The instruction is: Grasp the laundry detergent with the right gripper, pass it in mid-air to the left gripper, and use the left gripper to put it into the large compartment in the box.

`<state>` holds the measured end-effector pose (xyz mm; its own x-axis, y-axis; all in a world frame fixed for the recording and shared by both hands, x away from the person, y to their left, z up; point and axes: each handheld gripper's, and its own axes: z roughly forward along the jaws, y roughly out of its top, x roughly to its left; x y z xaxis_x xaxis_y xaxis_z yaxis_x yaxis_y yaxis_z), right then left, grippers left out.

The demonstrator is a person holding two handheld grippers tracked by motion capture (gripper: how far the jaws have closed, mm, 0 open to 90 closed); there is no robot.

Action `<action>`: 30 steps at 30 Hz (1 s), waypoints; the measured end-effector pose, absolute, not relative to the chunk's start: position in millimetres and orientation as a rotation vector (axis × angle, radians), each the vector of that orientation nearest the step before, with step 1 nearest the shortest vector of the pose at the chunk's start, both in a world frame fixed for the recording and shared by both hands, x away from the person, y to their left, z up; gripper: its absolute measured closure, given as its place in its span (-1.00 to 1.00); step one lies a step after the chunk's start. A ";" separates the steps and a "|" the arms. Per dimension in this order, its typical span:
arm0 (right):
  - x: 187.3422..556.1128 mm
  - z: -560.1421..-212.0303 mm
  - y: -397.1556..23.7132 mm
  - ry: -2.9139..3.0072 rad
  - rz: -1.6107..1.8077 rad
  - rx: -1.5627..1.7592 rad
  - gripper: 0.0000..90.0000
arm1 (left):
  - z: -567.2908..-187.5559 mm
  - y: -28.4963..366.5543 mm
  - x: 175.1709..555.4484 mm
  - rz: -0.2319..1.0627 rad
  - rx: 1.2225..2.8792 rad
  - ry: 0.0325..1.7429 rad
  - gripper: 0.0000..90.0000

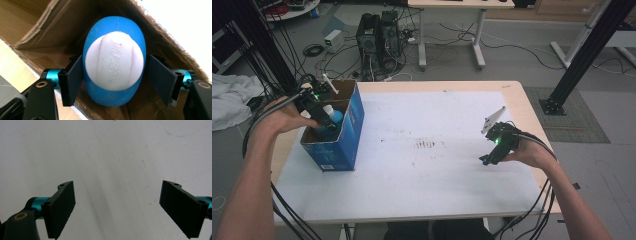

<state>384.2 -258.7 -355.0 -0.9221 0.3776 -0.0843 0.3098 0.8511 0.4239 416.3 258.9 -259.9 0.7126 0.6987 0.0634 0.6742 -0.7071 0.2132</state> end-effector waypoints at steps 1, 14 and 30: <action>384.3 -355.1 -258.5 2.864 0.612 0.533 -0.72 | -259.8 258.2 415.8 0.210 2.727 1.124 -0.32; 383.1 -354.8 -260.5 2.871 0.600 0.557 -0.72 | -244.6 259.5 415.8 0.243 2.719 1.133 -0.47; 382.5 -355.2 -256.9 2.887 0.589 0.566 -0.72 | -199.6 223.9 406.8 0.360 2.658 0.984 -0.57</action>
